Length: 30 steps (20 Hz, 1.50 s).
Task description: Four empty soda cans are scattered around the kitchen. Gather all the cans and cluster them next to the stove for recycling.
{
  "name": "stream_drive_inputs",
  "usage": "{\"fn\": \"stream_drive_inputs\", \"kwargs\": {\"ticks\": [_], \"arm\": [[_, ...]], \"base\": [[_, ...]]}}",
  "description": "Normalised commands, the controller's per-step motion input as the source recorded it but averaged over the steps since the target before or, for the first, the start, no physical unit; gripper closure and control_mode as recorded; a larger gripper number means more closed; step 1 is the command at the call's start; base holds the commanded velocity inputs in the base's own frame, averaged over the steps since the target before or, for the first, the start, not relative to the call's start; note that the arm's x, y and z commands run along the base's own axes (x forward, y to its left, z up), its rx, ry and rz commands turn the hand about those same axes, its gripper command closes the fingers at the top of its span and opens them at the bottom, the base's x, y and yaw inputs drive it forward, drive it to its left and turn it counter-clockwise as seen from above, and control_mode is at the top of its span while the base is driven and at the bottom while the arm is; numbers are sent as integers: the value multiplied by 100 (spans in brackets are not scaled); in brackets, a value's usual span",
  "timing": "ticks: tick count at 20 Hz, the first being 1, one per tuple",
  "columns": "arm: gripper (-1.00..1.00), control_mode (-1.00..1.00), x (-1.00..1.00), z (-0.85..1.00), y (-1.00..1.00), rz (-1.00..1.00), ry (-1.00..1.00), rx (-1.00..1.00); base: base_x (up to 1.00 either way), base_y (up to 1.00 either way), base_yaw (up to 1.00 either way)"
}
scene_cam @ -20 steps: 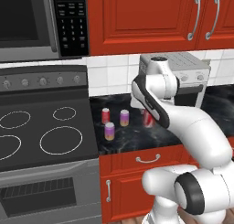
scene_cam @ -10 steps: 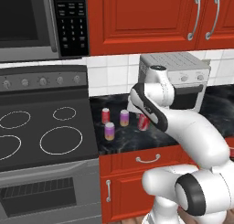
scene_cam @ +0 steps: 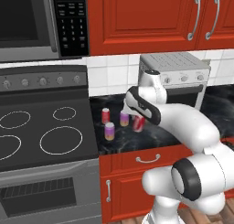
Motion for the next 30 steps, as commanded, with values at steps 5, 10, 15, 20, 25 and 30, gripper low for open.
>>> {"fn": "stream_drive_inputs", "kwargs": {"ticks": [5,10,15,20,25,30], "arm": [[100,-100,36,-28,7,0,0,-1],[100,-100,33,-31,8,0,0,-1],[100,-100,30,-32,8,0,1,-1],[100,-100,18,-33,3,0,7,0],[100,-100,20,-32,4,0,0,-1],[100,-100,18,-25,5,0,0,-1]], "base": [[0,0,0],[0,0,0],[0,0,0],[0,0,0],[0,0,0],[0,0,0]]}}
